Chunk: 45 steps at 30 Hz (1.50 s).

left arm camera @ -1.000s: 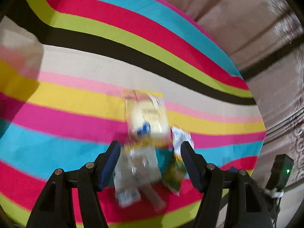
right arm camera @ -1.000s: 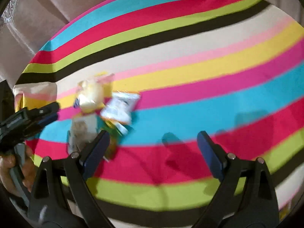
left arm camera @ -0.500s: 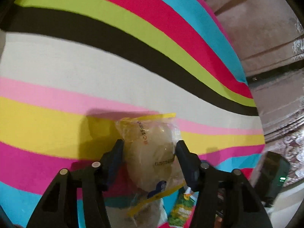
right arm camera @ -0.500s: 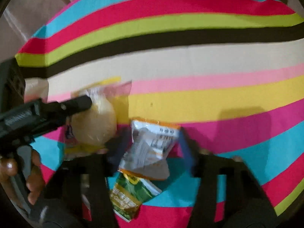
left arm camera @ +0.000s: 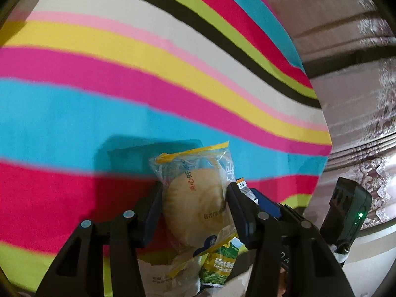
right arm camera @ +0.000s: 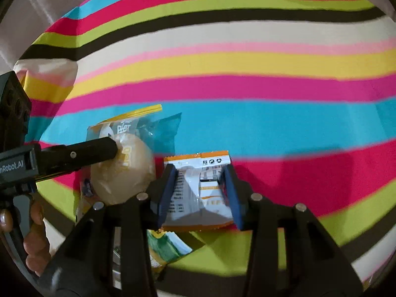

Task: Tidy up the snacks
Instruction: 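Reach both tools back over the snack pile on the bed, then grasp a blue-white milk candy with the left tool while the right tool grasps a white-orange snack bag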

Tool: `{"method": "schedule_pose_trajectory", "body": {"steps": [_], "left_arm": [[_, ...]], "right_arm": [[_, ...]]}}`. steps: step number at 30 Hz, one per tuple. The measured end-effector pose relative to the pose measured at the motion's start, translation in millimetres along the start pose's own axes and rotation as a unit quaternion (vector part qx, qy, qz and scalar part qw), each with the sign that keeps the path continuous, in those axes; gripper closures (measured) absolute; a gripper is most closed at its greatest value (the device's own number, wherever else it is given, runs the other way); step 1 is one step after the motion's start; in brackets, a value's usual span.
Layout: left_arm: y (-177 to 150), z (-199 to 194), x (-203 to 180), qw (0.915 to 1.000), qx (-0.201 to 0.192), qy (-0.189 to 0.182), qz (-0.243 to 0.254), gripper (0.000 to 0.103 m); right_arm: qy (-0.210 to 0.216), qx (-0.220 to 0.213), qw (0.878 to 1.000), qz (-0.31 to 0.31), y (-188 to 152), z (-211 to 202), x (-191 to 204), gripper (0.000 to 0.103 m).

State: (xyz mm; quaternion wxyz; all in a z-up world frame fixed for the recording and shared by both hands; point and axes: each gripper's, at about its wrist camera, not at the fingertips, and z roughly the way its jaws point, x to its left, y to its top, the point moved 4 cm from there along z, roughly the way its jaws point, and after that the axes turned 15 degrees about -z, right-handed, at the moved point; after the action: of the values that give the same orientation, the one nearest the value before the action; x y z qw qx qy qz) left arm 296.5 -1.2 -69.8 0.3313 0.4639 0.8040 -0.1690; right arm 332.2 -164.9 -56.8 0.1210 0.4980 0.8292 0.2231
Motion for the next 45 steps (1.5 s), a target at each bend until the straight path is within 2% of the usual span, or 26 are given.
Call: {"method": "schedule_pose_trajectory", "body": {"steps": [3,4,10,12,16,17,19,22,25,28,33,39,42,44,45], "left_arm": [[-20.2,-1.9,-3.3,1.0000,-0.003,0.007,0.001,0.048],[-25.2,-4.3,-2.7,0.9999,-0.005,0.012,-0.001,0.043],[-42.9,-53.7,20.6,0.9973,-0.064,0.034,-0.013,0.037],[-57.2,-72.5,31.1,0.9950,-0.081,0.055,-0.016,0.037],[-93.5,-85.4,41.3,0.9911,-0.085,0.101,-0.010,0.037],[-102.9,-85.7,43.8,0.9903,-0.079,0.115,-0.003,0.037],[-121.3,-81.8,45.1,0.9882,-0.068,0.136,0.016,0.037],[-136.8,-77.3,39.8,0.9796,-0.063,0.182,0.057,0.037],[-148.1,-66.0,27.8,0.9679,-0.061,0.218,0.110,0.037],[-151.1,-48.7,22.2,0.9606,-0.051,0.240,0.130,0.037],[-147.4,-42.3,34.1,0.9545,-0.042,0.261,0.138,0.047],[-139.9,-37.3,35.8,0.9474,-0.052,0.279,0.149,0.048],[-139.9,-30.3,30.0,0.9407,-0.056,0.293,0.162,0.050],[-138.8,-28.8,26.8,0.9374,-0.065,0.301,0.162,0.064],[-139.1,-27.5,25.3,0.9376,-0.068,0.301,0.160,0.067]], "right_arm": [[-0.002,0.003,1.000,0.002,-17.3,-8.1,-1.0,0.059],[-0.005,0.003,1.000,0.002,-21.5,-9.5,-0.5,0.059],[-0.021,-0.014,0.999,0.025,-37.1,-29.2,-18.2,0.060],[-0.022,-0.021,0.999,0.030,-41.9,-36.8,-23.1,0.060],[-0.025,-0.029,0.999,0.028,-64.3,-61.8,-21.5,0.060],[-0.026,-0.028,0.999,0.027,-67.7,-64.9,-21.8,0.058],[-0.028,-0.026,0.999,0.026,-75.8,-71.8,-23.8,0.042],[-0.038,-0.031,0.998,0.028,-83.5,-83.0,-27.2,0.032],[-0.048,-0.026,0.998,0.022,-90.8,-87.0,-25.8,0.030],[-0.060,-0.018,0.998,0.023,-103.9,-90.3,-27.6,0.030],[-0.072,-0.017,0.997,0.020,-109.6,-92.6,-28.1,0.029],[-0.080,-0.008,0.997,-0.001,-108.9,-87.6,-22.6,0.029],[-0.085,-0.005,0.996,-0.009,-107.6,-85.1,-20.3,0.029],[-0.085,-0.003,0.996,-0.010,-107.4,-83.9,-19.3,0.029],[-0.085,-0.003,0.996,-0.011,-107.7,-84.2,-19.6,0.029]]}}
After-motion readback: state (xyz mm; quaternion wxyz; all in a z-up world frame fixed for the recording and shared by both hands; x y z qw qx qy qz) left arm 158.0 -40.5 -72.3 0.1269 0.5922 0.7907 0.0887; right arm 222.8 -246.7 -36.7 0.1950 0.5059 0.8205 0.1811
